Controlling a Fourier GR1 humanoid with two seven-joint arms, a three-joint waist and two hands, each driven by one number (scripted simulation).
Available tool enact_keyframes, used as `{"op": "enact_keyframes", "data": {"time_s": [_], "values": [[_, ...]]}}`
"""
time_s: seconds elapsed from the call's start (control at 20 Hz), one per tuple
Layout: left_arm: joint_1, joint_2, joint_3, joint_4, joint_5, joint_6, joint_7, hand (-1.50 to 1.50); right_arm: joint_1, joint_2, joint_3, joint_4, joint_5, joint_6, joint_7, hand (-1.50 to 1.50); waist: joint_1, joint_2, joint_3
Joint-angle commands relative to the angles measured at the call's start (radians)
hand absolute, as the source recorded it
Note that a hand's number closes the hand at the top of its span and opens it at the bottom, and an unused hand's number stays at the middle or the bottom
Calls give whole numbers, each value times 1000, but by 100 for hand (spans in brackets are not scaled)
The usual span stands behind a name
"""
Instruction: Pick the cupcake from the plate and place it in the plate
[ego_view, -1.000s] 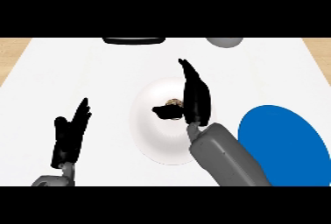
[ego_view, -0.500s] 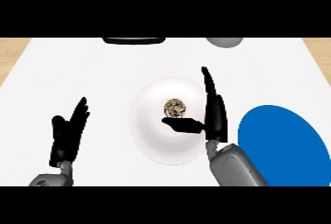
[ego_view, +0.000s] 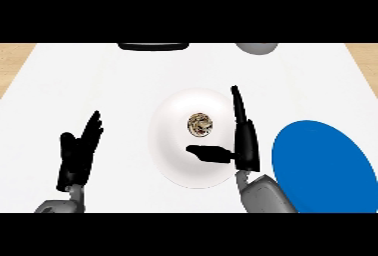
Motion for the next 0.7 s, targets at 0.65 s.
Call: {"op": "enact_keyframes", "data": {"time_s": [0.65], "values": [[-20, -25, 41, 12, -21, -38, 21, 0, 3, 2, -13, 88, 120, -92, 91, -150, -3, 0, 0]]}}
